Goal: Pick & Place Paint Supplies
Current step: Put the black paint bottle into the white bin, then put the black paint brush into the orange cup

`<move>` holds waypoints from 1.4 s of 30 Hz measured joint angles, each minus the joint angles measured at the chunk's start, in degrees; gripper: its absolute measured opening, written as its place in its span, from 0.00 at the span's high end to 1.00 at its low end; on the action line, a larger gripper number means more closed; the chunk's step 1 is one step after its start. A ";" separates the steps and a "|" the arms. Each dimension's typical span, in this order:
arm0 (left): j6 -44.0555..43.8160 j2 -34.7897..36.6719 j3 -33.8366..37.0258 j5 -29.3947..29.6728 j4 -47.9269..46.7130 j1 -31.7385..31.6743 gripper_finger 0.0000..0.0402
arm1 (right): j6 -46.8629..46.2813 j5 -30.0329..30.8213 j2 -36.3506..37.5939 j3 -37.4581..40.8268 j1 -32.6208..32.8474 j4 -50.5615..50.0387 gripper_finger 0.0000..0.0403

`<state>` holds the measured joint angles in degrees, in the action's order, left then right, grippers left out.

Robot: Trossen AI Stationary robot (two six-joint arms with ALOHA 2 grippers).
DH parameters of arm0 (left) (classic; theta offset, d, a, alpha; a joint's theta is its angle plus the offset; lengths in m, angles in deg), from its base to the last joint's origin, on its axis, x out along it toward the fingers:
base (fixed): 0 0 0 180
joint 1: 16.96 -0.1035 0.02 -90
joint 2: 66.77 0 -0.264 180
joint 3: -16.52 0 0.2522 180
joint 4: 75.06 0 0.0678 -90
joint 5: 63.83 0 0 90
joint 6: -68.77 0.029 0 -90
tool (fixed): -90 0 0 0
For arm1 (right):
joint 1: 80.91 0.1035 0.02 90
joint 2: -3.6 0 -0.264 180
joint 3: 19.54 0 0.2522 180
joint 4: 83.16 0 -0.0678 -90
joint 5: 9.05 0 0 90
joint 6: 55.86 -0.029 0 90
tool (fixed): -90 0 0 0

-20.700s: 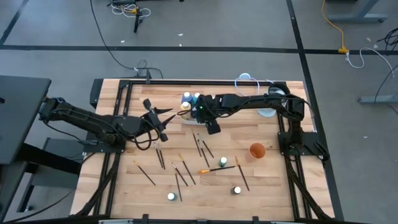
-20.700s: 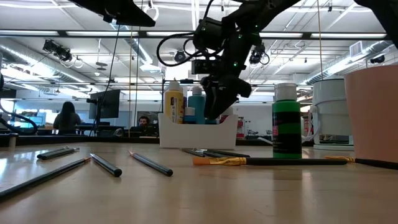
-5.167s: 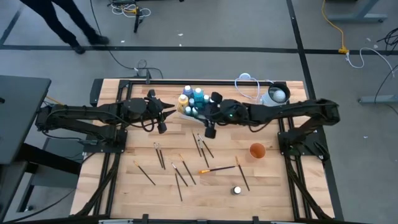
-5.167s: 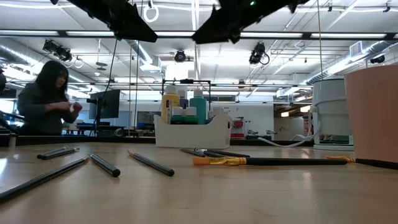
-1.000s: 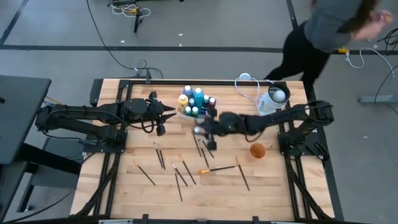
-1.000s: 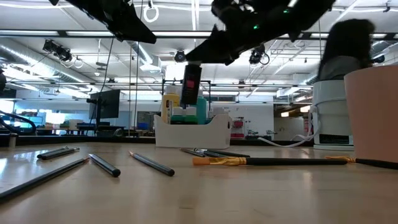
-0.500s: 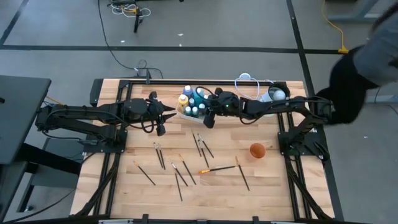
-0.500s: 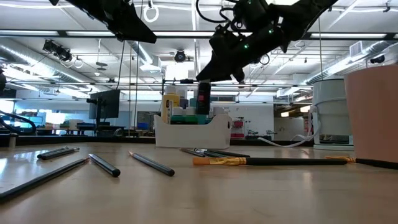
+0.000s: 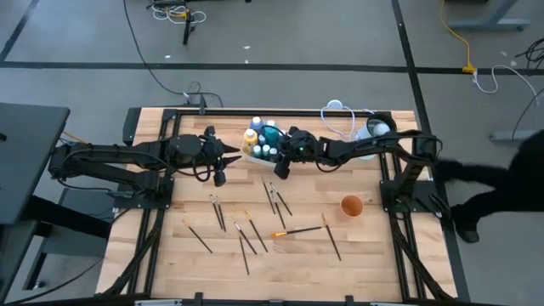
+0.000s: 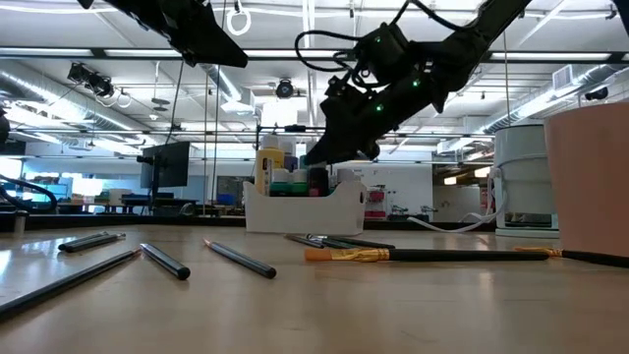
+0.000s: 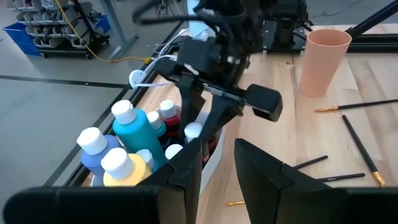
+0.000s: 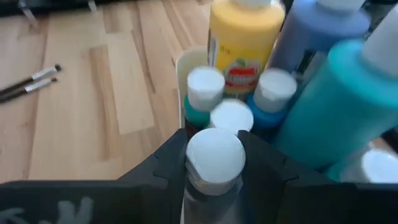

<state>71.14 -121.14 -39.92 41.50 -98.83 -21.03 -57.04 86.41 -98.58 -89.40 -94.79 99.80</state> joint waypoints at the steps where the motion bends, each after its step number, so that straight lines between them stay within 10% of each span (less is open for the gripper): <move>1: 0.02 0.00 -0.01 0.01 0.02 0.00 0.74 | -0.23 0.06 -0.21 0.00 -0.12 -0.44 0.69; 42: 0.11 0.01 0.72 0.26 0.19 0.00 0.74 | -4.43 -5.39 6.35 -0.04 5.93 6.42 0.54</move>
<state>71.25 -121.13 -39.20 41.77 -98.63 -21.03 -61.47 81.02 -92.23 -89.44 -88.85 106.22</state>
